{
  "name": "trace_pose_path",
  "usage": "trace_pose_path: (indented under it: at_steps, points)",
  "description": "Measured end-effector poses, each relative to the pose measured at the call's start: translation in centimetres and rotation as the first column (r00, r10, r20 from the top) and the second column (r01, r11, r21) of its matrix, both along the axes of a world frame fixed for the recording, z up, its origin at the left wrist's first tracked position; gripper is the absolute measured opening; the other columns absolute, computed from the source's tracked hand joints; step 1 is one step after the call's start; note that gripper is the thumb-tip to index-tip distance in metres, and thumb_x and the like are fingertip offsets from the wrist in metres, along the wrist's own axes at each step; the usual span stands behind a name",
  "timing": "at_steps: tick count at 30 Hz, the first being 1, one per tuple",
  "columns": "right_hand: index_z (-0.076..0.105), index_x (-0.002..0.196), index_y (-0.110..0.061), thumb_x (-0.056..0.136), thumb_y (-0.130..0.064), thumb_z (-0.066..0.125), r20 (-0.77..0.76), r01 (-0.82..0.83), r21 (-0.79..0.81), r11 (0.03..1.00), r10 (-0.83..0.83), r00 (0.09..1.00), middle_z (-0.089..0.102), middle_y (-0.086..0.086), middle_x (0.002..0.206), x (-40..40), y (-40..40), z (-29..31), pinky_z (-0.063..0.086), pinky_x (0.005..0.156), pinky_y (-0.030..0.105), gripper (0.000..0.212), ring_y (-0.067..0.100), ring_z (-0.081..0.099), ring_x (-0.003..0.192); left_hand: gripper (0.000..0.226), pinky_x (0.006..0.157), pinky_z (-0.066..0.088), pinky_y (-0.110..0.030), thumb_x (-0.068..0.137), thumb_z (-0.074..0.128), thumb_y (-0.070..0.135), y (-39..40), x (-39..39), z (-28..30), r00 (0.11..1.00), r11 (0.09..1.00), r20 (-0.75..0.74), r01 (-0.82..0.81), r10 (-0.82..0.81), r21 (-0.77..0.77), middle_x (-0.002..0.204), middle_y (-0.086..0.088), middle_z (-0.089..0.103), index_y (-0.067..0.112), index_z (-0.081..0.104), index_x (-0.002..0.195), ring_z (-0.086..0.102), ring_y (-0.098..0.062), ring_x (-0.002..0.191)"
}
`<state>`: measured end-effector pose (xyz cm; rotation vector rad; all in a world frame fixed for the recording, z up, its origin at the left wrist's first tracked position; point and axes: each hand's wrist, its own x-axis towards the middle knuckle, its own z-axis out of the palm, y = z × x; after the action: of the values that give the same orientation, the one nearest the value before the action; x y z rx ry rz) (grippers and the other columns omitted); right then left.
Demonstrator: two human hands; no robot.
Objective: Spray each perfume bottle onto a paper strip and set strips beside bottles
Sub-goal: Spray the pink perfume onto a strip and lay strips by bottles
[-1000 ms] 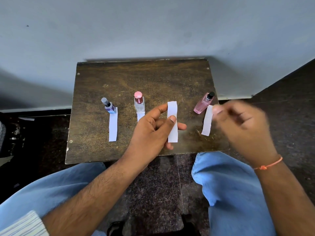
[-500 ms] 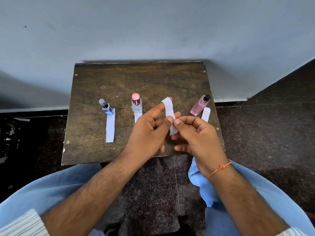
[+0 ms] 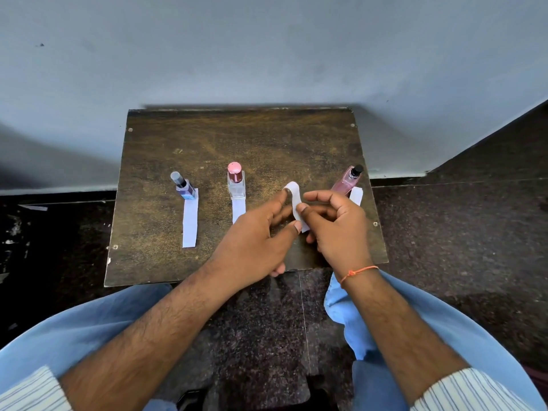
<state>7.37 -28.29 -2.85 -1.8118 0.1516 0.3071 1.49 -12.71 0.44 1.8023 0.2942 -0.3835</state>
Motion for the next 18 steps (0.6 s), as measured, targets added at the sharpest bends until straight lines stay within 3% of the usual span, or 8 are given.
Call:
trace_pose_path:
  at_steps: [2, 4, 6, 7, 10, 11, 14, 18]
  points:
    - [0.076, 0.101, -0.028, 0.097, -0.016, 0.081, 0.016, 0.016, -0.031, 0.999, -0.015, 1.000, 0.080, -0.003, 0.077, 0.15, 0.22, -0.17, 0.046, 0.044, 0.021, 0.014, 0.013, 0.063, 0.045, 0.072, 0.056, 0.064, -0.037, 0.106, 0.065, 0.023, 0.00, -0.06, 0.08, 1.000, 1.000, 0.004, 0.009, -0.009, 0.018, 0.155, 0.031, 0.050, 0.032, 0.029, 0.168, 0.074, -0.021, 0.053]
    - [0.076, 0.102, -0.028, 0.097, -0.018, 0.081, 0.040, 0.024, -0.075, 0.997, -0.021, 0.999, 0.080, -0.005, 0.078, 0.19, 0.38, -0.29, 0.049, 0.045, 0.023, 0.012, 0.014, 0.066, 0.047, 0.073, 0.061, 0.067, -0.040, 0.106, 0.065, 0.024, -0.01, -0.17, 0.10, 1.000, 0.999, 0.001, 0.010, -0.010, 0.034, 0.129, 0.035, 0.061, 0.036, 0.028, 0.167, 0.077, -0.021, 0.057]
    - [0.076, 0.103, -0.029, 0.097, -0.019, 0.080, 0.060, 0.023, -0.112, 0.993, -0.017, 0.998, 0.080, -0.005, 0.080, 0.12, 0.58, -0.38, 0.054, 0.048, 0.028, 0.012, 0.017, 0.070, 0.049, 0.076, 0.063, 0.067, -0.037, 0.105, 0.066, 0.023, 0.04, -0.15, -0.03, 1.000, 0.999, -0.012, -0.010, 0.010, 0.036, 0.102, 0.022, 0.075, 0.039, 0.026, 0.167, 0.078, -0.018, 0.059]
    - [0.076, 0.103, -0.029, 0.097, -0.020, 0.080, 0.066, 0.023, -0.121, 0.992, -0.015, 0.998, 0.080, -0.005, 0.080, 0.07, 0.71, -0.44, 0.057, 0.049, 0.031, 0.012, 0.018, 0.072, 0.050, 0.077, 0.064, 0.067, -0.036, 0.105, 0.066, 0.023, 0.10, -0.07, -0.12, 1.000, 0.999, -0.018, -0.023, 0.023, 0.031, 0.098, 0.010, 0.081, 0.041, 0.026, 0.168, 0.077, -0.015, 0.059]
    - [0.076, 0.102, -0.029, 0.096, -0.021, 0.081, 0.085, 0.035, -0.150, 0.988, -0.022, 0.996, 0.080, -0.005, 0.079, 0.05, 0.94, -0.53, 0.065, 0.054, 0.042, 0.011, 0.017, 0.074, 0.052, 0.079, 0.071, 0.069, -0.038, 0.105, 0.067, 0.020, 0.24, 0.19, 0.01, 0.999, 0.999, -0.005, -0.043, 0.043, -0.013, 0.143, -0.009, 0.070, 0.044, 0.024, 0.167, 0.077, -0.014, 0.063]
    - [0.076, 0.102, -0.029, 0.096, -0.023, 0.082, 0.094, 0.036, -0.169, 0.985, -0.020, 0.995, 0.080, -0.006, 0.078, 0.06, 0.99, -0.60, 0.066, 0.056, 0.045, 0.010, 0.016, 0.074, 0.052, 0.079, 0.074, 0.069, -0.041, 0.105, 0.067, 0.020, 0.25, 0.27, -0.04, 0.999, 0.998, -0.014, -0.053, 0.053, -0.041, 0.141, -0.006, 0.069, 0.044, 0.024, 0.167, 0.078, -0.016, 0.064]
    - [0.077, 0.103, -0.032, 0.095, -0.031, 0.080, 0.153, 0.009, -0.275, 0.961, 0.035, 0.988, 0.080, -0.011, 0.079, 0.11, 0.86, -0.78, 0.067, 0.067, 0.046, 0.009, 0.013, 0.075, 0.058, 0.078, 0.079, 0.069, -0.046, 0.106, 0.065, 0.020, 0.01, 0.48, 0.02, 0.994, 0.989, -0.073, -0.090, 0.082, -0.118, 0.085, -0.013, 0.082, 0.043, 0.024, 0.168, 0.076, -0.022, 0.067]
    - [0.079, 0.109, -0.035, 0.095, -0.037, 0.077, 0.222, -0.034, -0.430, 0.902, 0.142, 0.965, 0.080, -0.012, 0.083, -0.10, 0.99, -0.50, 0.064, 0.075, 0.038, 0.014, 0.011, 0.074, 0.067, 0.076, 0.071, 0.068, -0.038, 0.106, 0.065, 0.021, 0.01, 0.75, 0.09, 0.988, 0.983, -0.081, -0.137, 0.128, -0.119, 0.082, -0.018, 0.081, 0.036, 0.025, 0.169, 0.074, -0.022, 0.064]
